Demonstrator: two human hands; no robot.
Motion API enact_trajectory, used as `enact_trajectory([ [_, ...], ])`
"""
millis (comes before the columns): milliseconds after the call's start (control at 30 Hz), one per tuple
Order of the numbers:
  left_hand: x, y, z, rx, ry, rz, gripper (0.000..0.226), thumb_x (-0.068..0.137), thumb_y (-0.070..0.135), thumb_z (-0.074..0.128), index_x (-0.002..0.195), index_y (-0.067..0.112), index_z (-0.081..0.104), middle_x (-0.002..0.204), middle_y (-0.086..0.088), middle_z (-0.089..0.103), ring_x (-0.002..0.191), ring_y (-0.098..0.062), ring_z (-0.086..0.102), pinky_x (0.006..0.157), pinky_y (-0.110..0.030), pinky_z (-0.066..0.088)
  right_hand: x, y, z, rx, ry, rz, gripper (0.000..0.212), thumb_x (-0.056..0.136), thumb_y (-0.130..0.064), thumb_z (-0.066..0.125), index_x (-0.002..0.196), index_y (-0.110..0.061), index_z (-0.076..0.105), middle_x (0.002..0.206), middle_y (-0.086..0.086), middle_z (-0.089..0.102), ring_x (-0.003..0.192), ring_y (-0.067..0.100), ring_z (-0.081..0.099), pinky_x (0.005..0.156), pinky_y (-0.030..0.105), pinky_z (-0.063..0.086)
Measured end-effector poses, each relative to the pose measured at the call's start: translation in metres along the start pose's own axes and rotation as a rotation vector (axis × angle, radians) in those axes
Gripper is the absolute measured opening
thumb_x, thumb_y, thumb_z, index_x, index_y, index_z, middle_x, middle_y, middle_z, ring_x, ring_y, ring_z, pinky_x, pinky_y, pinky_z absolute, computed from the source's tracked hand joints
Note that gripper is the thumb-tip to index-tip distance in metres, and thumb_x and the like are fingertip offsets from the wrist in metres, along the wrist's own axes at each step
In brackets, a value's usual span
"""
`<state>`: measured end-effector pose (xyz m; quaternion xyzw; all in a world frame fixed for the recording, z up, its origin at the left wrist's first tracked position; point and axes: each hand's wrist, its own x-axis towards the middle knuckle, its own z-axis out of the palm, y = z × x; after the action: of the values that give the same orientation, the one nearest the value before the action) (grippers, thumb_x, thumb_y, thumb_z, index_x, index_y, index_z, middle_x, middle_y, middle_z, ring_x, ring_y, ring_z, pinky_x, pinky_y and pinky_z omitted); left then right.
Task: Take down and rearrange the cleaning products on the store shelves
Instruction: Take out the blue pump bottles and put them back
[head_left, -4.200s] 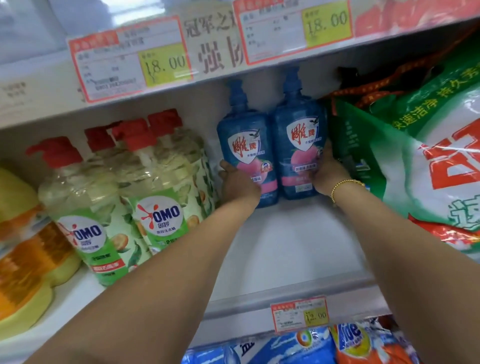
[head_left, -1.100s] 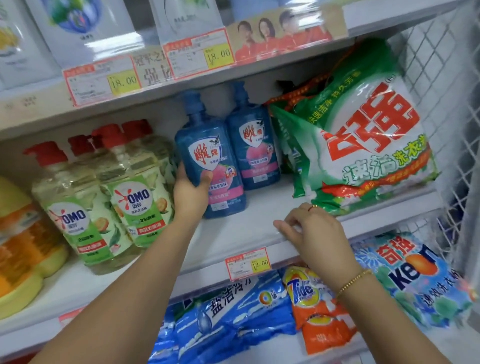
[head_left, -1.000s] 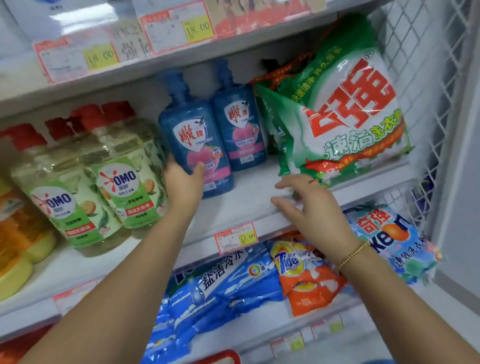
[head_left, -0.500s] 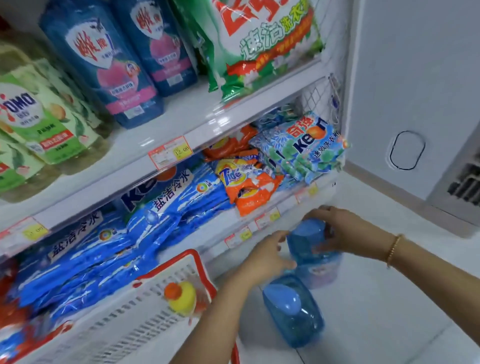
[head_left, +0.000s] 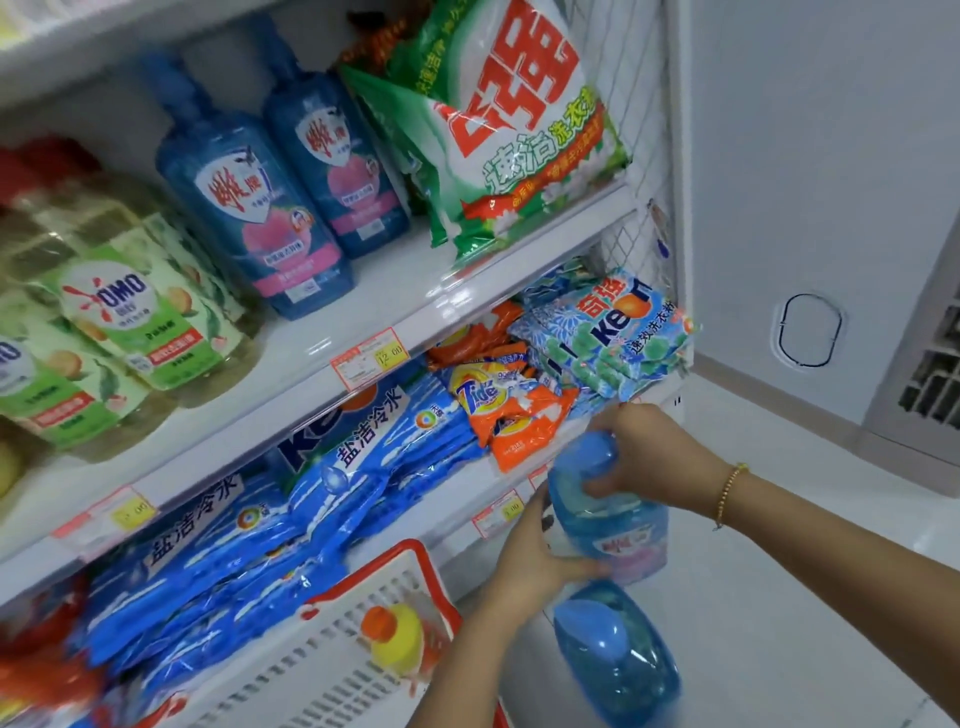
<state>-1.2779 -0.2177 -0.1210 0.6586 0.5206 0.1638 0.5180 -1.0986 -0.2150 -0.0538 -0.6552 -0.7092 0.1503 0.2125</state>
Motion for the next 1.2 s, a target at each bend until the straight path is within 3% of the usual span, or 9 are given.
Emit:
enact_trajectory([
  [200,-0.034,0.065,-0.036,-0.149,0.343,0.252,0.085,0.052,0.007,0.093,0.121,0.034,0.051,0.105,0.018,0.066,0.092,0.015,0.06,0.067,-0.007,0.051,-0.018,-0.096,-0.108,0.171,0.292,-0.233,0.023,0.055,-0.033,0.078,0.065,-0.027,0.059,0.062,-0.007,0.055,0.063,0.007,0.051,0.057,0.018,0.039],
  [333,-0.063,0.121,-0.1,-0.006,0.478,0.485,0.072,0.049,-0.001,0.091,0.098,0.039,0.056,0.095,0.027,0.067,0.091,0.02,0.057,0.068,0.001,0.042,-0.035,-0.145,-0.171,0.219,0.493,-0.461,0.04,0.047,-0.052,0.072,0.082,-0.037,0.062,0.079,-0.014,0.061,0.071,0.003,0.058,0.056,0.014,0.042],
  [400,-0.07,0.146,-0.135,-0.047,0.562,0.613,0.062,0.039,0.014,0.096,0.081,0.044,0.062,0.102,0.016,0.068,0.099,0.014,0.058,0.066,0.003,0.038,-0.02,-0.159,-0.194,0.256,0.433,-0.549,0.042,0.048,-0.063,0.068,0.085,-0.043,0.063,0.082,-0.018,0.064,0.072,0.003,0.062,0.064,0.03,0.049],
  [467,-0.063,0.175,-0.162,0.035,0.666,0.788,0.057,0.046,0.041,0.092,0.097,0.042,0.067,0.118,0.005,0.064,0.113,0.001,0.057,0.076,0.0,0.04,0.0,-0.167,-0.203,0.267,0.409,-0.564,0.042,0.045,-0.072,0.069,0.076,-0.044,0.068,0.077,-0.022,0.065,0.07,0.0,0.063,0.07,0.035,0.05],
  [533,-0.058,0.195,-0.183,0.134,0.67,0.874,0.069,0.062,0.032,0.086,0.121,0.044,0.052,0.121,0.017,0.06,0.114,-0.002,0.057,0.089,-0.014,0.046,0.011,-0.178,-0.2,0.269,0.614,-0.654,0.031,0.056,-0.053,0.075,0.082,-0.041,0.065,0.084,-0.019,0.062,0.077,0.002,0.061,0.067,0.026,0.048],
  [667,-0.026,0.201,-0.211,0.054,0.655,0.8,0.079,0.056,0.029,0.09,0.123,0.042,0.05,0.119,0.019,0.061,0.11,-0.004,0.059,0.093,-0.031,0.051,0.05,-0.187,-0.187,0.347,0.714,-0.622,0.036,0.058,-0.042,0.08,0.09,-0.039,0.062,0.079,-0.012,0.058,0.072,-0.002,0.054,0.063,0.01,0.04],
  [933,0.037,0.2,-0.24,-0.138,0.577,0.593,0.078,0.051,0.012,0.093,0.117,0.031,0.056,0.107,0.015,0.069,0.099,0.0,0.064,0.073,-0.009,0.048,0.163,-0.189,-0.187,0.375,0.658,-0.473,0.025,0.074,-0.036,0.077,0.091,-0.029,0.061,0.081,-0.011,0.061,0.074,-0.001,0.054,0.065,0.007,0.038],
  [1067,0.06,0.21,-0.254,-0.03,0.495,0.491,0.07,0.058,0.018,0.091,0.117,0.027,0.055,0.108,0.015,0.067,0.104,-0.008,0.064,0.085,-0.021,0.052,0.206,-0.197,-0.172,0.411,0.652,-0.341,0.023,0.08,-0.041,0.065,0.085,-0.02,0.057,0.082,0.004,0.064,0.082,0.024,0.06,0.075,0.04,0.05],
  [1200,0.071,0.214,-0.261,-0.018,0.504,0.416,0.06,0.064,0.025,0.088,0.115,0.021,0.057,0.108,0.009,0.067,0.102,-0.012,0.064,0.079,-0.02,0.049,0.237,-0.214,-0.175,0.288,0.587,-0.231,0.038,0.085,-0.043,0.062,0.102,-0.009,0.055,0.097,0.014,0.065,0.089,0.033,0.06,0.08,0.042,0.05],
])
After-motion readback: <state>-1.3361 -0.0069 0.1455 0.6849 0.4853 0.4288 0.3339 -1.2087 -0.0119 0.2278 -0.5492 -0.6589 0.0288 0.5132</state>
